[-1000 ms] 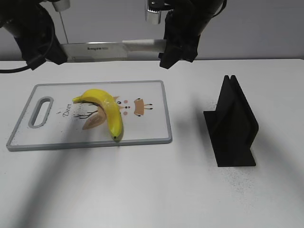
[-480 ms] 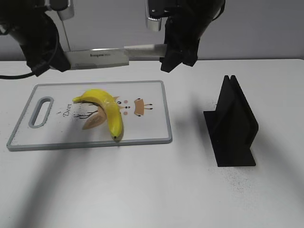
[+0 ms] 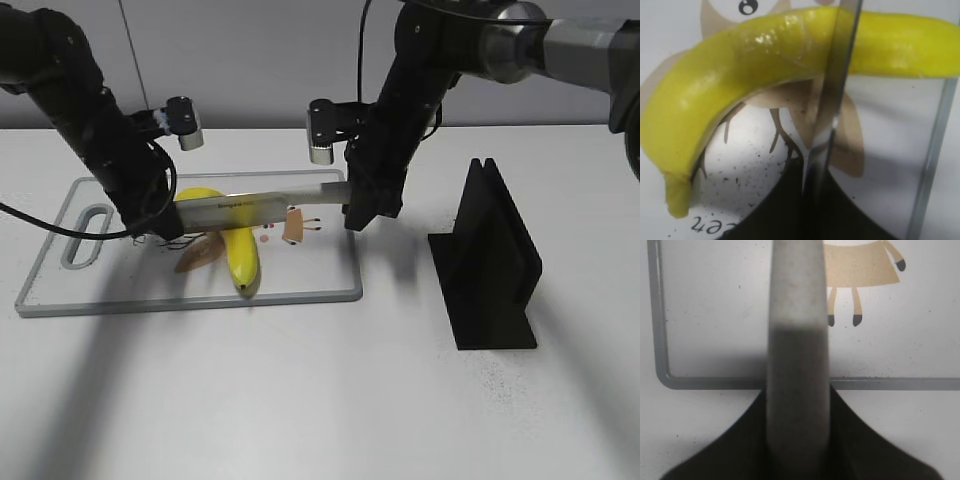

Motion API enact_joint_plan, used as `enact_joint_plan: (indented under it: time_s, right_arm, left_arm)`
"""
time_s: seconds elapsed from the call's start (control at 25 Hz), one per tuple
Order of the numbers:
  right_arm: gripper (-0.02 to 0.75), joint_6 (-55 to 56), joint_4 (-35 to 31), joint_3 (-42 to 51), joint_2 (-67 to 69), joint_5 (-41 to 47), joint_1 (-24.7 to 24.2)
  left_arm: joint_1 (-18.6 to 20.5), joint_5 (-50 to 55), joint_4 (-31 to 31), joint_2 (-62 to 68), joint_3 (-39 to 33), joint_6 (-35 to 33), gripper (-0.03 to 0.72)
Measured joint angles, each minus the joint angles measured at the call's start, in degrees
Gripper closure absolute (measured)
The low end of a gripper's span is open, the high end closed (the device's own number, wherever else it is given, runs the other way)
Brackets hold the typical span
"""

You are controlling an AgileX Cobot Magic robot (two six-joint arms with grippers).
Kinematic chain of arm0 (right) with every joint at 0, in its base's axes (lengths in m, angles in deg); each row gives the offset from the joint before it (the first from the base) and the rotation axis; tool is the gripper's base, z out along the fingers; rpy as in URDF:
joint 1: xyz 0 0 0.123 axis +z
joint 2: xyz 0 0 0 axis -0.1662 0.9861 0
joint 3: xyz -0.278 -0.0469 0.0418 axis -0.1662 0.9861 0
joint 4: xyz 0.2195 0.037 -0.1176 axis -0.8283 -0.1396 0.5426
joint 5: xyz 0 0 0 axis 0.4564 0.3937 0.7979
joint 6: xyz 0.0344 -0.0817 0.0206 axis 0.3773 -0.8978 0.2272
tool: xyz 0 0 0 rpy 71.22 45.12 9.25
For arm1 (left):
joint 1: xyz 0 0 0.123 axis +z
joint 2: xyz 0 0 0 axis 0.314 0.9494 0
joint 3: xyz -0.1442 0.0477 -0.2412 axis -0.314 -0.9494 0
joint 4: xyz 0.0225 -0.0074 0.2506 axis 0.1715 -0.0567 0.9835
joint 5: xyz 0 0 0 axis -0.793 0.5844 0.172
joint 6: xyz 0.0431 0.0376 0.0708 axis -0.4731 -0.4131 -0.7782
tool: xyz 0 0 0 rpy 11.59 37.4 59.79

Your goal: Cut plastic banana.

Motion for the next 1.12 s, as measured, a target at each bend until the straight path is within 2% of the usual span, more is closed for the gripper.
enact_joint_plan:
  time_s: [0.28, 0.52, 0.76, 1.12]
  right_arm:
    - [0.538, 2.1, 1.2, -1.4, -1.4, 3.5, 0.3]
    - [0.537, 2.1, 1.7, -5.9, -5.1, 5.3, 0.5]
    - [0.535, 2.1, 1.1, -6.2, -7.9, 5.9, 0.7]
    - [0.535, 2.1, 1.2, -6.2, -9.4, 5.9, 0.8]
  left_arm:
    - [-0.3, 0.1, 1.0, -3.4, -1.0, 0.5, 0.686]
    - [-0.4, 0.4, 2.5, -11.5, -1.4, 1.0, 0.690]
    - [-0.4, 2.0, 4.1, -16.9, -1.4, 1.4, 0.693]
    - [-0.4, 2.3, 4.1, -18.2, -1.4, 1.5, 0.695]
